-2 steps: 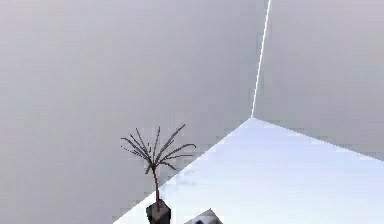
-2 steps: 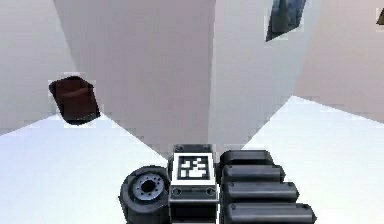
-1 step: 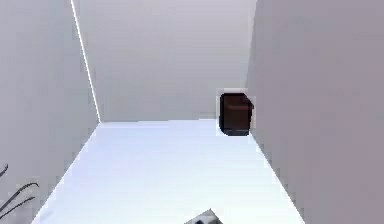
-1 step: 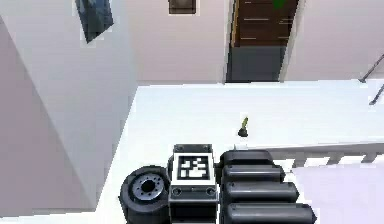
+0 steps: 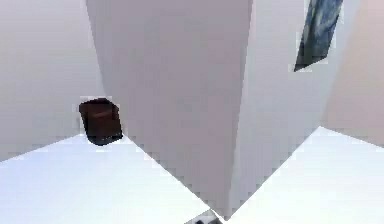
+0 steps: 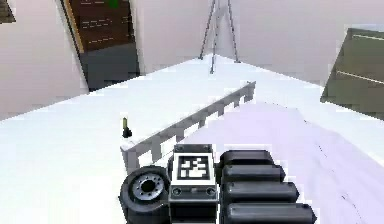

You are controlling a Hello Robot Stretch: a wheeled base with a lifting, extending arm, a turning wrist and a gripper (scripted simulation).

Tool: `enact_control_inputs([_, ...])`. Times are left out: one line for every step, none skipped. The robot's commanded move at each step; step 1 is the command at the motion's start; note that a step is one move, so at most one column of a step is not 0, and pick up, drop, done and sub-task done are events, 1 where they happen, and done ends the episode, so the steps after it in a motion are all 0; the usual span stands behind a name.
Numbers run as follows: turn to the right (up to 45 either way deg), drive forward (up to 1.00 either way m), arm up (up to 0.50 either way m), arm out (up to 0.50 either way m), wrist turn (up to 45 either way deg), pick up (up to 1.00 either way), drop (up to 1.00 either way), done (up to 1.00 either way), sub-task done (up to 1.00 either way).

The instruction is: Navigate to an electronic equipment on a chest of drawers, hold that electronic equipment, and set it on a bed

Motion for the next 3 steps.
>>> enact_control_inputs([-45.0,0.00,0.00,0.00,0.0,0.00,0.00,0.00,0.00])
enact_control_inputs([-45.0,0.00,0.00,0.00,0.0,0.00,0.00,0.00,0.00])
enact_control_inputs([-45.0,0.00,0.00,0.00,0.0,0.00,0.00,0.00,0.00])
